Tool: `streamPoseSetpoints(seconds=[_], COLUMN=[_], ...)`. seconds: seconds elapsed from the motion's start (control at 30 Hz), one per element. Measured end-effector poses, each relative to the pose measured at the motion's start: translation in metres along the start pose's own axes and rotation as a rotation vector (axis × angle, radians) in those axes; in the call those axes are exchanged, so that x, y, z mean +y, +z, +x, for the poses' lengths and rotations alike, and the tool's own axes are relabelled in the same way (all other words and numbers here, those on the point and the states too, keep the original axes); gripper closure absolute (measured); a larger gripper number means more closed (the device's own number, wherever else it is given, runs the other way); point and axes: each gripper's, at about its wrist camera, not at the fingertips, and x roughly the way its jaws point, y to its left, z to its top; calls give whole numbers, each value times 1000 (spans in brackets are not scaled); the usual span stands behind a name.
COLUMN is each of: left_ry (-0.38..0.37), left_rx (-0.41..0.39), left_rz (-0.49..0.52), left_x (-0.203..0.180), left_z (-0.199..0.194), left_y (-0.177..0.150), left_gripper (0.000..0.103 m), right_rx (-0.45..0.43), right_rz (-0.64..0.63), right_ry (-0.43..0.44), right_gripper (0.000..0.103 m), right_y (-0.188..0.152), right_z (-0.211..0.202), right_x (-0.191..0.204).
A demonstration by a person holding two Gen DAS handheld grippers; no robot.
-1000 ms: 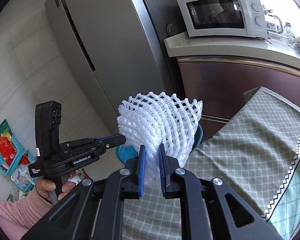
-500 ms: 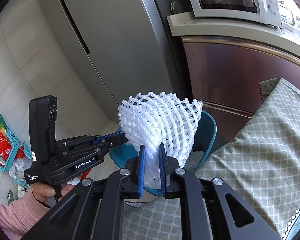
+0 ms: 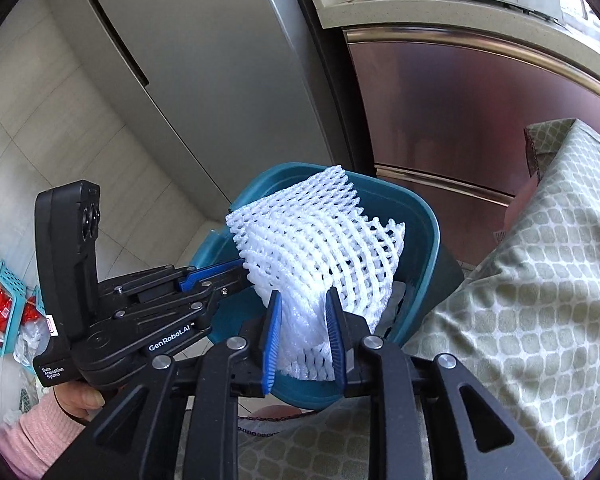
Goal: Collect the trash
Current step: 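Open both tools to drop the foam nets into the bin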
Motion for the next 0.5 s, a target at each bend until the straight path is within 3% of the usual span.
streamPoseSetpoints(seconds=[0.5], left_ry=[12], left_rx=[-17], left_rz=[-10], left_x=[5], left_z=[-10], left_y=[-7], left_gripper=[85], right_rx=[-48], right_rz=[33], right_ry=[19], right_gripper=[79], right_y=[-13], right_z=[-15], right_x=[-11])
